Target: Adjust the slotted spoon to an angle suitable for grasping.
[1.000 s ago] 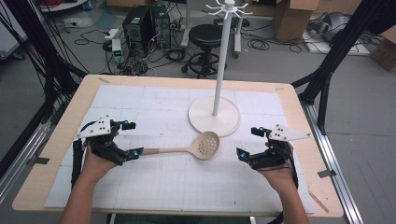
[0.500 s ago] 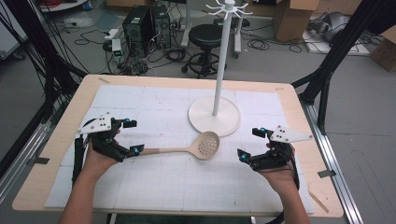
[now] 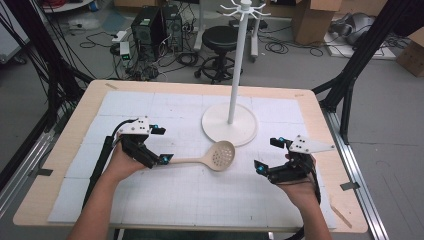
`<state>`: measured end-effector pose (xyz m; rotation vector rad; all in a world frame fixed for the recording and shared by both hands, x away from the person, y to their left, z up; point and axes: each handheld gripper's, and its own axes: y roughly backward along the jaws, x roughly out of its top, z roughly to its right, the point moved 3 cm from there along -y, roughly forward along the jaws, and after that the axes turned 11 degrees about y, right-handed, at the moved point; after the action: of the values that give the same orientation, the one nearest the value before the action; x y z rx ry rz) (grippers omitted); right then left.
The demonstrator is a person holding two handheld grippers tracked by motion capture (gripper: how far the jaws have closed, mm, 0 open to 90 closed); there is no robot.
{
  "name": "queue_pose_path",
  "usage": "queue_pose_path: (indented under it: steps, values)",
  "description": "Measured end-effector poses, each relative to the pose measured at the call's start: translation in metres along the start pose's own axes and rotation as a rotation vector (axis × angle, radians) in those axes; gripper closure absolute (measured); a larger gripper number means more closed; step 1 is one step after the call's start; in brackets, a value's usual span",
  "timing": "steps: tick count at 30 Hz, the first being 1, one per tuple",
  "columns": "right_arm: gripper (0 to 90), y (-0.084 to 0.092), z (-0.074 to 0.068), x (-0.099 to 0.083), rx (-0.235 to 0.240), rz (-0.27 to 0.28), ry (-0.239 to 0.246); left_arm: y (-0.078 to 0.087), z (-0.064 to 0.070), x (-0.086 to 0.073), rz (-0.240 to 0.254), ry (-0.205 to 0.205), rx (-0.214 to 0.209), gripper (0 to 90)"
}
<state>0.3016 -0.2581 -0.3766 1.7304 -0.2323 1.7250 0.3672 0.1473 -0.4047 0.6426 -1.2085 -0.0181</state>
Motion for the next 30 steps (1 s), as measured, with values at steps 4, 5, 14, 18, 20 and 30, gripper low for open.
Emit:
queue_pose_path:
  steps: [4, 5, 14, 18, 20, 30]
  values:
    - [0.5, -0.001, -0.001, 0.0, 0.007, -0.003, -0.004, -0.015, -0.005, -0.011, -0.114, -0.005, 0.035, 1.8]
    - [0.5, -0.002, -0.001, 0.0, 0.008, -0.003, -0.002, -0.017, -0.006, -0.012, -0.129, -0.007, 0.039, 1.8]
    - [0.5, -0.004, 0.0, 0.002, 0.01, 0.002, 0.002, -0.033, -0.005, -0.024, -0.248, -0.053, 0.043, 18.7]
    - [0.5, -0.004, -0.001, 0.002, 0.014, 0.002, 0.001, -0.036, -0.006, -0.028, -0.299, -0.066, 0.034, 31.9]
    - [0.5, -0.003, -0.001, 0.002, 0.017, 0.004, -0.002, -0.036, -0.006, -0.029, -0.314, -0.067, 0.031, 35.9]
    - [0.5, -0.005, -0.001, 0.002, 0.02, 0.003, 0.004, -0.038, -0.007, -0.034, -0.385, -0.072, 0.001, 64.0]
